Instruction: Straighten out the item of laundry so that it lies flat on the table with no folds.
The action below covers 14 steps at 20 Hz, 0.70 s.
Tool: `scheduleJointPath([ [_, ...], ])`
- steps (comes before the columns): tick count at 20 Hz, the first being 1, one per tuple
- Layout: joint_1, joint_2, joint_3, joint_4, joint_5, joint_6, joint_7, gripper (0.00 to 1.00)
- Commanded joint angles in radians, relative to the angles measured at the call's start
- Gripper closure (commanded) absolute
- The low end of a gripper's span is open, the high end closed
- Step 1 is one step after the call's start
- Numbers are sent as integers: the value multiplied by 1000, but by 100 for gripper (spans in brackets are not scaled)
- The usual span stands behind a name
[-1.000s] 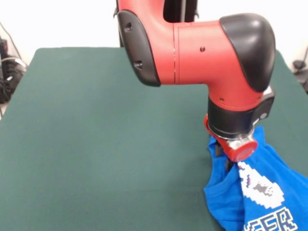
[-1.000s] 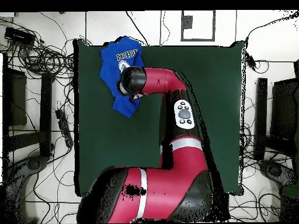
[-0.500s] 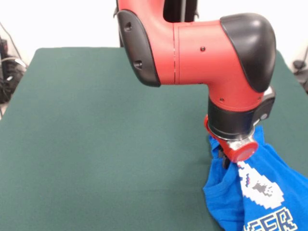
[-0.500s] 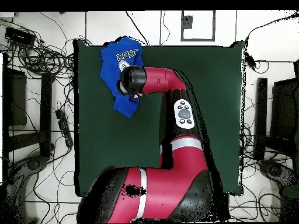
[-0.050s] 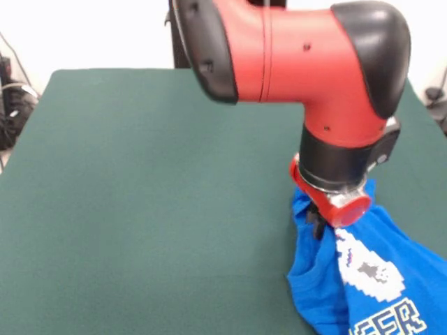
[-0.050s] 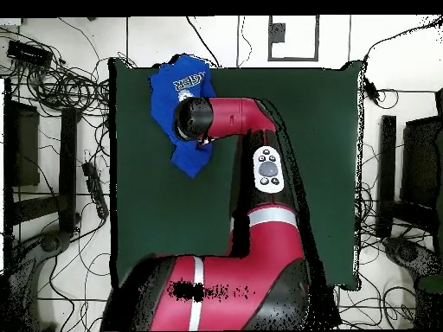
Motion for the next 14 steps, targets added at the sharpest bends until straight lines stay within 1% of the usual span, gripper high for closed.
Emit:
scheduleJointPath([
  [1,50,-118,-154,-19,-145,102,-87,100],
  [3,28,-145,-161,22,-151,93,-104,100],
  [8,-58,-195,-115,176,-131,18,-162,100],
  [9,-75,-193,-104,191,-130,-3,-173,100],
  [10,-104,-198,-78,232,-118,-36,-191,100],
  [14,-171,-187,-34,302,-133,-159,-199,100],
])
